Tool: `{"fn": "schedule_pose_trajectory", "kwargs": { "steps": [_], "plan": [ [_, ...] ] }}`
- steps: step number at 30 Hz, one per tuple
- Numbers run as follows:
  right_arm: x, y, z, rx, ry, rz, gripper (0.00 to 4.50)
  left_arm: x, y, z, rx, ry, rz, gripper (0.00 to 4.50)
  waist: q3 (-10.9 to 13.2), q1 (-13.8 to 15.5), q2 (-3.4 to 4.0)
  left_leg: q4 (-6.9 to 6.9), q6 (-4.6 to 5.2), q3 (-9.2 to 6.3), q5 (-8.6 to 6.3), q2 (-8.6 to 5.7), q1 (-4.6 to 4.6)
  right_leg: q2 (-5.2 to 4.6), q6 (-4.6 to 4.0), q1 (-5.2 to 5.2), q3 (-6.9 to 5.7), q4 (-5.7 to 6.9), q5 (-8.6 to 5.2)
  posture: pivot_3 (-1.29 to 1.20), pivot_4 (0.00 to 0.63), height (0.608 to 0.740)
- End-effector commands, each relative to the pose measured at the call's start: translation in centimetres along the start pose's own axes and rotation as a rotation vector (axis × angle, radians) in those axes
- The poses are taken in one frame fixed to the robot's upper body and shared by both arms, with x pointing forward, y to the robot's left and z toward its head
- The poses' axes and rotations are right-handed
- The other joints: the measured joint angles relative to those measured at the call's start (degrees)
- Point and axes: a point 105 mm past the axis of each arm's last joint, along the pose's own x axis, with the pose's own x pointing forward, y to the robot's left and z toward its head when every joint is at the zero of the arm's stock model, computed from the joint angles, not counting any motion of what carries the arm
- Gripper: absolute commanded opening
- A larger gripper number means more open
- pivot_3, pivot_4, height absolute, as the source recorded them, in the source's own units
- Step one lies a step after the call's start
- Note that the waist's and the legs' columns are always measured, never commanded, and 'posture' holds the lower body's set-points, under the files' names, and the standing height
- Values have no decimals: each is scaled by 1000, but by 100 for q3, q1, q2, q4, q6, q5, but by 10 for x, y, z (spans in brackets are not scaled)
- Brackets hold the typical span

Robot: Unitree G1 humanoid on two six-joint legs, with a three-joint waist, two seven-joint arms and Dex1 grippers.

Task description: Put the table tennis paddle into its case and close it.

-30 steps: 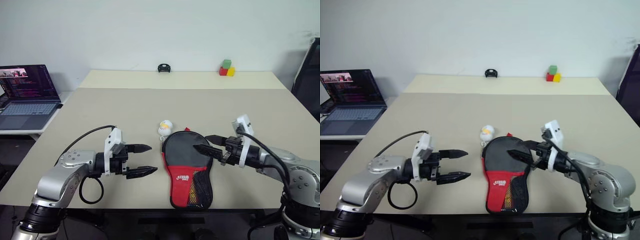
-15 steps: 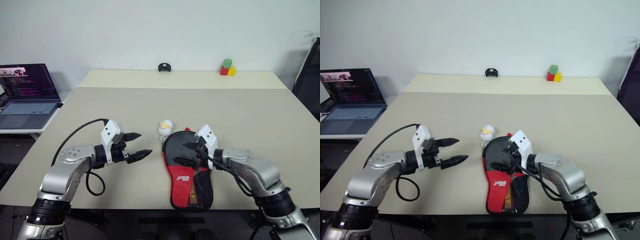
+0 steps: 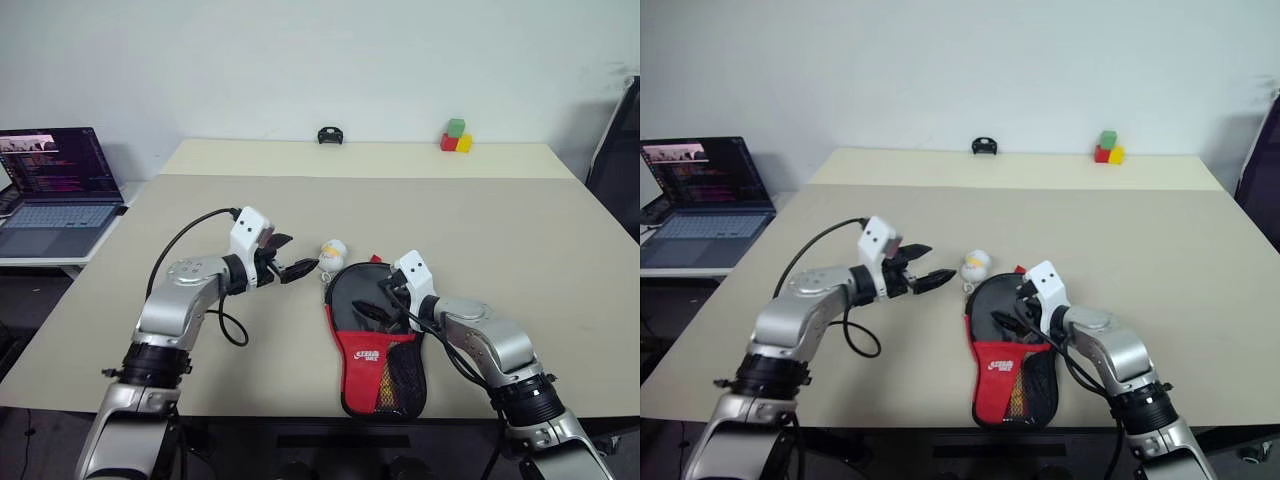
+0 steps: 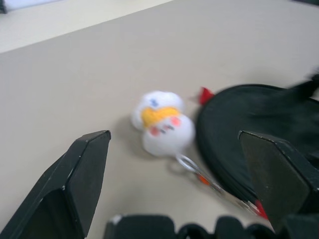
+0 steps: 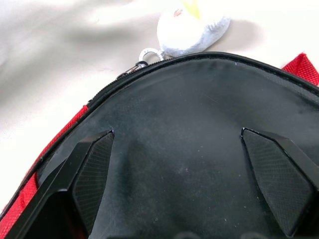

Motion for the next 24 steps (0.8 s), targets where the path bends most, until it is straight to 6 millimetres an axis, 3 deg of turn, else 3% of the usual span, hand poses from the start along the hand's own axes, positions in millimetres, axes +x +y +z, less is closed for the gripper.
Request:
{"fn": "schedule_pose_trajectory", "kwargs": {
  "steps": [1, 11, 21, 24],
  "plan": [
    [-2, 2, 0, 7, -6, -6, 4491, 18, 11, 5, 16, 16, 18, 4500, 0, -1, 0, -1, -1, 0, 0, 0, 0, 0, 0, 0, 0, -1, 0, 0, 150, 740],
    [-2, 7, 2, 26, -28, -23, 4491, 56, 14, -16, -5, 154, -28, 4500, -1, -20, -3, 0, -1, 10, 1, -2, -16, 2, 1, -23, -4, 3, 0, 0, 150, 740],
    [-10, 9, -4, 53, -37, -57, 4491, 73, 1, -27, -29, 183, -80, 4500, -5, -11, -9, 9, -19, 16, 12, -4, -62, 2, 1, -75, -2, 15, 1, 0, 150, 740],
    [-11, 10, -5, 53, -35, -61, 4500, 75, -1, -24, -40, 158, -85, 3929, -6, -11, -10, 9, -11, 15, 8, -5, -62, 2, 1, -75, -2, 15, 1, 0, 150, 740]
  ]
}}
